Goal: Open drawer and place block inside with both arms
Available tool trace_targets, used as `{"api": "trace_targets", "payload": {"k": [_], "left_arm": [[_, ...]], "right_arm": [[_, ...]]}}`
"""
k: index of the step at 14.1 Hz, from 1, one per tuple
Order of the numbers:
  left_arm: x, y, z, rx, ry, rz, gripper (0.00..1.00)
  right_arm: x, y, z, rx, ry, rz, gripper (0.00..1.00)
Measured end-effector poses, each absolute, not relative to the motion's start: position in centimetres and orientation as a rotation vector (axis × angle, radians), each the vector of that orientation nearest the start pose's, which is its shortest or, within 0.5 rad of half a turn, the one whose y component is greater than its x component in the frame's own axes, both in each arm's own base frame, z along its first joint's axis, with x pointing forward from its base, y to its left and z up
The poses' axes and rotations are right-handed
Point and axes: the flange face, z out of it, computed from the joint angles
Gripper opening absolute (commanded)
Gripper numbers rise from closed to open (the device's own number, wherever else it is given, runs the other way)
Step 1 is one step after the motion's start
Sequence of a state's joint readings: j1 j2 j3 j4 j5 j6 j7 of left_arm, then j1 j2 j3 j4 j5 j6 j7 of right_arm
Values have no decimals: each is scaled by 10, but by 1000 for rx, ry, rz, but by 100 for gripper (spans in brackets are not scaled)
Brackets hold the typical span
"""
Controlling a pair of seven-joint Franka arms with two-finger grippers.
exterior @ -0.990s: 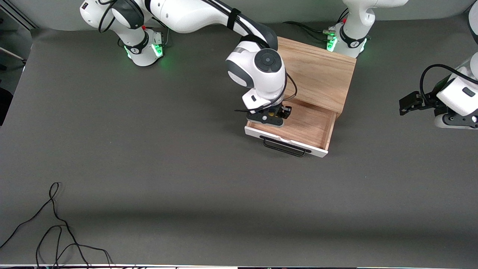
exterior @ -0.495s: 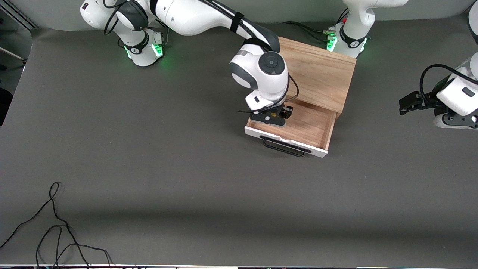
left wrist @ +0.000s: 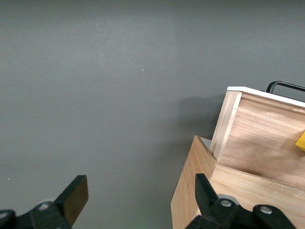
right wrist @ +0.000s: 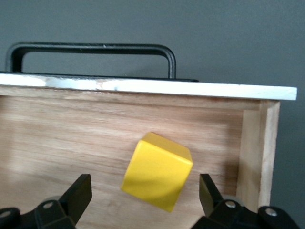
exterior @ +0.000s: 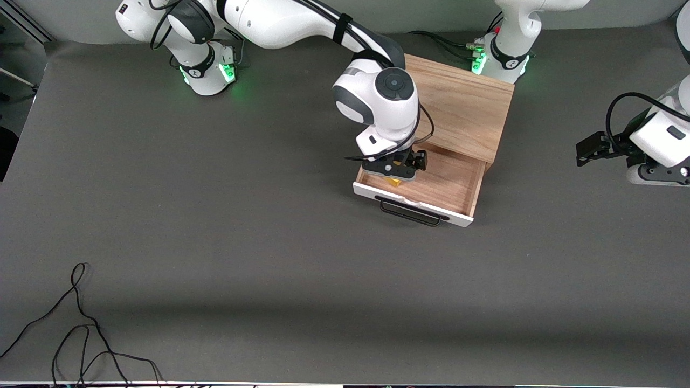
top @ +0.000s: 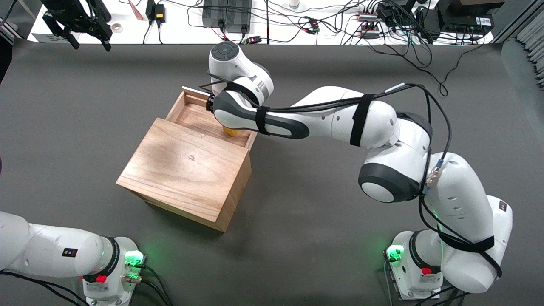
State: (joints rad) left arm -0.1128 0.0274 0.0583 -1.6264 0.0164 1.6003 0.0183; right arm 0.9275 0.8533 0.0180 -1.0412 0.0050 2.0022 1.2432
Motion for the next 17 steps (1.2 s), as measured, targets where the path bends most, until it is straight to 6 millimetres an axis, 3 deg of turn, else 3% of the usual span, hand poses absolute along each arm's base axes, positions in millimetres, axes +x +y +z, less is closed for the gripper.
{"api": "trace_targets", "payload": {"k": [5,9,12,17], "left_arm": [[562,-29,585,-3119,115,83,100],[562,-29,585,-3119,115,83,100],[562,-29,585,-3119,115,83,100],[562,-29,585,-3119,115,83,100]], "right_arm": [[468,618,394,-2987,485,-84,100],[491,580,459,-2986,501,-157,100],[534,525,500,-2960,529,-200,100],[602,410,547,-2972,452,-197,100]]}}
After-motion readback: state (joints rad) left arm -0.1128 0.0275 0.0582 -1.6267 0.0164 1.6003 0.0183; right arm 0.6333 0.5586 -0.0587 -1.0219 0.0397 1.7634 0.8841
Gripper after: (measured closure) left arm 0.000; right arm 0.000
